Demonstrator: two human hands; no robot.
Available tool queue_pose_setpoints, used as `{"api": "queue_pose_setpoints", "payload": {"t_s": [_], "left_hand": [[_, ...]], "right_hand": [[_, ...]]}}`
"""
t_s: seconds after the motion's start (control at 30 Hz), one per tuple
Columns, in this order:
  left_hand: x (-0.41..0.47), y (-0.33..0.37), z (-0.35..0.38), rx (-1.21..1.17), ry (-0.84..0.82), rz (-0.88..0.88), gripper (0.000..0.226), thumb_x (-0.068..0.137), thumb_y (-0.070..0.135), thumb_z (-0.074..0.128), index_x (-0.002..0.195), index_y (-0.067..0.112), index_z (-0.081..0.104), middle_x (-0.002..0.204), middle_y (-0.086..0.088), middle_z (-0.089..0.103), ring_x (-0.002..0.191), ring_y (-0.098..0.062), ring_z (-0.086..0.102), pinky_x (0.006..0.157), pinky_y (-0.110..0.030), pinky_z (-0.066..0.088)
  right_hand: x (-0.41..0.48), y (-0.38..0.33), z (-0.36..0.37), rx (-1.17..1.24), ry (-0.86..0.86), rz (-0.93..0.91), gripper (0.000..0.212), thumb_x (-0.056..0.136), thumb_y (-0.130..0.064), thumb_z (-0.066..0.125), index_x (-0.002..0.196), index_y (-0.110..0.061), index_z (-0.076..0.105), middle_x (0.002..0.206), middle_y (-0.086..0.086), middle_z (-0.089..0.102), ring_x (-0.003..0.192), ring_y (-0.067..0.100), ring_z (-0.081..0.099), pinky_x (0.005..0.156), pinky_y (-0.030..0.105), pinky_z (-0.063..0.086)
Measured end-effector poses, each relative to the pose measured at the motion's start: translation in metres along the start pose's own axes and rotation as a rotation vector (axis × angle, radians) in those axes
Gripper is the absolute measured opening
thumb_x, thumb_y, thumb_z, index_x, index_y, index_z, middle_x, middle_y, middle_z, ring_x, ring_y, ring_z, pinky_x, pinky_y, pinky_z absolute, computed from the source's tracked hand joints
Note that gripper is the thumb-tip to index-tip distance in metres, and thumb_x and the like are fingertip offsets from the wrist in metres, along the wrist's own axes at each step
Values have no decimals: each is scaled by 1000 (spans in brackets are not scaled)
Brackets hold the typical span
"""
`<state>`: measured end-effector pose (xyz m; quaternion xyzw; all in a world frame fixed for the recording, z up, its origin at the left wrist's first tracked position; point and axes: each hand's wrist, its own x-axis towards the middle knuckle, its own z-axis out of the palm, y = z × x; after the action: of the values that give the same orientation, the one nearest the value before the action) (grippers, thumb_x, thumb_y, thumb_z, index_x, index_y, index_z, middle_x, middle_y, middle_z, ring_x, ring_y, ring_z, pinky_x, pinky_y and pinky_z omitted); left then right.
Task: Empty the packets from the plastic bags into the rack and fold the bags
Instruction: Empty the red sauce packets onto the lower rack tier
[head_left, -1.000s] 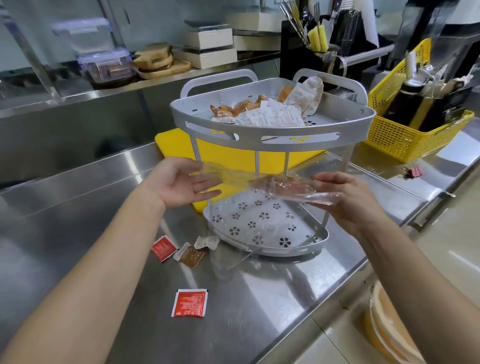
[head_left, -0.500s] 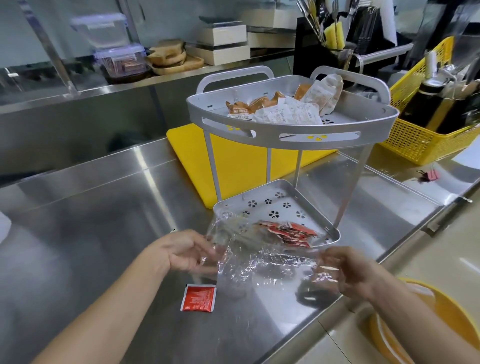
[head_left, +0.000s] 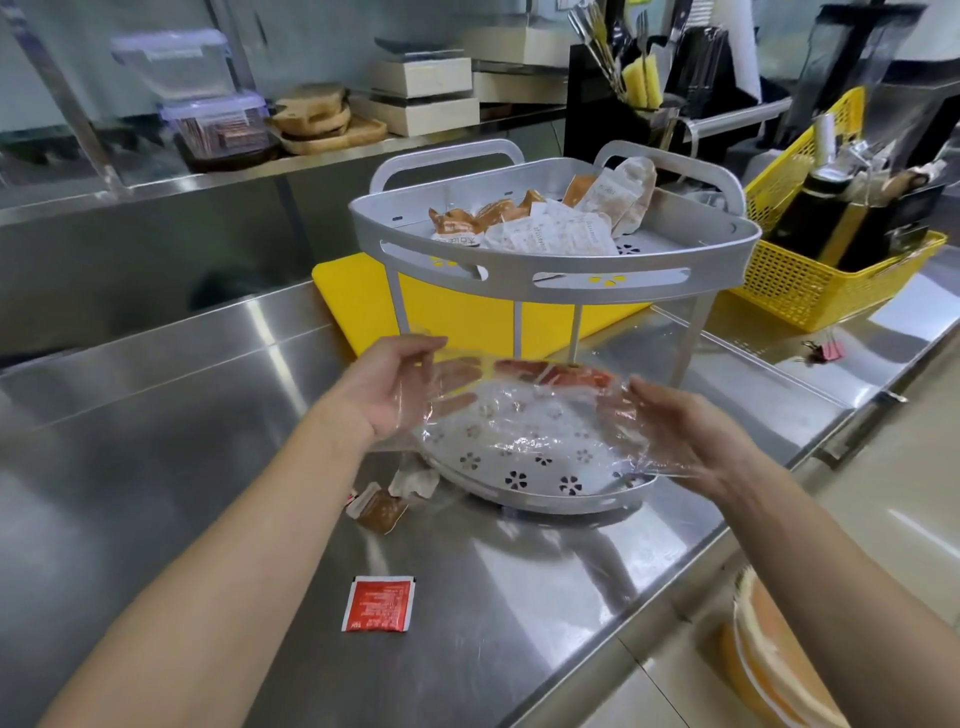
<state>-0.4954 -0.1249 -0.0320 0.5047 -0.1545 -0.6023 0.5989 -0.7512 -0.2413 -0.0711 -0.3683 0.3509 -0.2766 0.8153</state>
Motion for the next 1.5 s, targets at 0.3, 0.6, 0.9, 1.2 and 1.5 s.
{"api": "queue_pose_setpoints", "payload": {"t_s": [0.3,0.6,0.9,1.2,1.5], "left_hand": [[-18,22,3,-13,0,-6,32,84,16,55,54,10,49,99,-24,69,85,-32,72,77,-53,54],[-36,22,5,26,12,19,45,88,18,52,44,10,50,101,-23,69,91,-31,71,82,-53,53],[-74,31,3,150,69,21,30,88,22,55,61,12,48,90,-20,74,77,-24,74,76,-43,56],[-149,65,-40,251,127,281,38,87,22,53,53,14,68,72,-5,74,56,-8,66,59,-22,57],[-275,50,-155,254,372,548,30,52,-4,73,62,18,56,77,0,75,63,-12,70,64,-24,58]], "right_hand": [[-16,-24,22,23,-70,-112,21,89,-14,50,77,-2,62,62,8,71,57,19,70,51,30,57],[-24,-27,25,-147,-80,-128,35,88,-23,55,63,-8,73,68,5,73,60,16,69,62,30,58],[-63,-36,48,-210,-93,-187,25,86,-13,52,70,-4,68,57,4,70,47,13,66,44,19,52],[-117,-40,128,-419,-278,-492,21,69,-19,58,59,-8,73,56,-1,68,50,8,61,49,14,51],[-105,23,226,-731,-532,-615,9,67,-11,69,75,-10,74,82,9,73,67,12,62,62,17,49]]}}
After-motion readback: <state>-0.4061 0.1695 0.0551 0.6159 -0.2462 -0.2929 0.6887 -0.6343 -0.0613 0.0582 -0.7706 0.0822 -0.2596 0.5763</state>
